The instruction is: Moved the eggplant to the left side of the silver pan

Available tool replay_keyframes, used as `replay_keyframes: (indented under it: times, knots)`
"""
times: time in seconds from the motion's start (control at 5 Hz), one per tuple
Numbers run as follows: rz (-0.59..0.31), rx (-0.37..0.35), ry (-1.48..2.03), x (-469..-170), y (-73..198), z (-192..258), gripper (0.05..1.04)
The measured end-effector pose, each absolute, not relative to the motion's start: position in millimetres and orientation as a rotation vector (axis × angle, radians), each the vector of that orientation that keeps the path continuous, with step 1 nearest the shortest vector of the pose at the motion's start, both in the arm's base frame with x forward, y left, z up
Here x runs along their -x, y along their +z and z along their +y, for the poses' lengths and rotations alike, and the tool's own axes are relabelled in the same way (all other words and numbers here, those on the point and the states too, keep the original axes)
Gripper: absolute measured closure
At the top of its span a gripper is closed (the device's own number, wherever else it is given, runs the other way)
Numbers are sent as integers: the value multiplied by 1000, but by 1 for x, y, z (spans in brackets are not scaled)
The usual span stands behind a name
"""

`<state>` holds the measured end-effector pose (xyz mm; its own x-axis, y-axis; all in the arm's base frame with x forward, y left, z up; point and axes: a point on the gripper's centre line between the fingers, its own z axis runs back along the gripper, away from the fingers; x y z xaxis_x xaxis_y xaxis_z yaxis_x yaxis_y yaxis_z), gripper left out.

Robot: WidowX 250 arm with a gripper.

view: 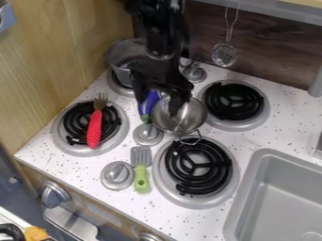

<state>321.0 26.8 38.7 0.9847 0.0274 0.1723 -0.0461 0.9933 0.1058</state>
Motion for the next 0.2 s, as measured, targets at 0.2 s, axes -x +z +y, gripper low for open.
replay_keyframes:
  times: [0.2]
  knots:
    - [-160, -81, 79, -303, 32, 21, 83]
